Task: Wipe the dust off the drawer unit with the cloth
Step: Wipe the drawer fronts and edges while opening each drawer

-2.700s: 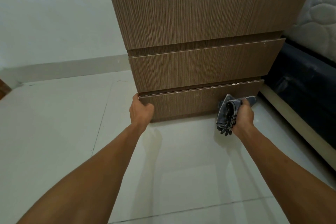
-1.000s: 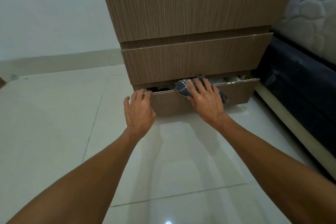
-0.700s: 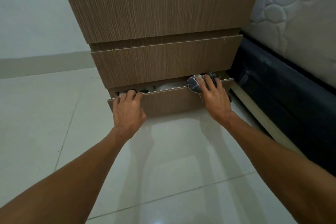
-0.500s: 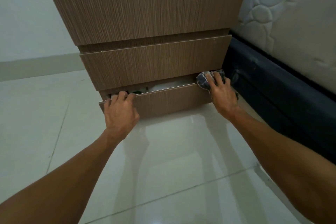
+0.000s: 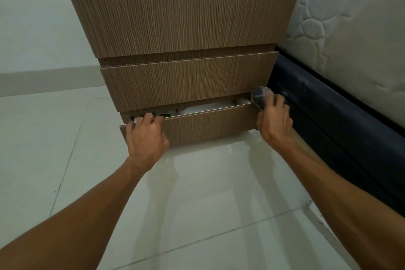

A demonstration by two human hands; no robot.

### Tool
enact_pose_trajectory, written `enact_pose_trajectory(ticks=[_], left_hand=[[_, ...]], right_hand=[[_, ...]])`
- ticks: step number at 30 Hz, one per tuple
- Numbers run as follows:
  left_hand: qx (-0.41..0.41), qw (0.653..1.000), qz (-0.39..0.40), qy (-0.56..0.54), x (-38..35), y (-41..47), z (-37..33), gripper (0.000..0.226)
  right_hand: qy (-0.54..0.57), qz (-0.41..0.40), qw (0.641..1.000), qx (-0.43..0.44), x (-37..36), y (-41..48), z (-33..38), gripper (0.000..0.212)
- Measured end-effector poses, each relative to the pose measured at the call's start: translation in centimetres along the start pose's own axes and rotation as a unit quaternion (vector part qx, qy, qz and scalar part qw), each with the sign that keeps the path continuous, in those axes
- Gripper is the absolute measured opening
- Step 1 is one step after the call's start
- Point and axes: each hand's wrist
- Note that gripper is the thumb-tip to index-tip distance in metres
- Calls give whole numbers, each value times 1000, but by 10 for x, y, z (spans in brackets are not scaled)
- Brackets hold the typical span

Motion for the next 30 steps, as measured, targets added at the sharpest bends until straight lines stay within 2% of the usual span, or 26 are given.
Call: enact_pose_trajectory(ticks=[3, 5, 15, 19, 21, 22, 24, 26, 28, 29, 30], left_hand=[[0, 1000, -1, 2, 0, -1, -1, 38], [-1, 1000, -2, 4, 1, -1, -1, 37], [-4, 1000, 9, 3, 3, 2, 1, 38], [-9, 1000, 10, 8, 3, 2, 2, 38], [-8, 1000, 9, 7, 3, 2, 2, 38], [-8, 1000, 7, 5, 2, 2, 1, 38], [-4, 1000, 6, 5, 1, 3, 0, 38], [1, 1000, 7, 4, 0, 3, 0, 39], [2, 1000, 7, 5, 0, 3, -1, 39], [2, 1000, 6, 5, 0, 3, -1, 40], [2, 1000, 7, 5, 0, 3, -1, 39]], right_hand=[[-62, 5, 981, 185, -9, -8, 27, 68], [-92, 27, 973, 209, -20, -7, 36, 67], [-43, 91, 994, -32, -16, 33, -5, 59], [57, 159, 964, -205, -9, 54, -23, 63], [129, 134, 937, -297, -9, 53, -28, 65], [149, 105, 932, -313, -10, 50, -29, 64], [146, 40, 951, -270, -11, 42, -26, 62], [99, 5, 987, -127, -11, 38, -20, 61], [5, 30, 999, 34, -15, 35, -14, 61], [-36, 47, 995, 76, -17, 35, -13, 61], [-57, 55, 993, 83, -19, 36, -11, 61]])
Point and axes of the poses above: each hand's wrist, its own y-axis towards the middle knuckle, its own x-axis out of the back of the hand, z = x × y, and after that the axes turned 1 degree about -y, right-handed
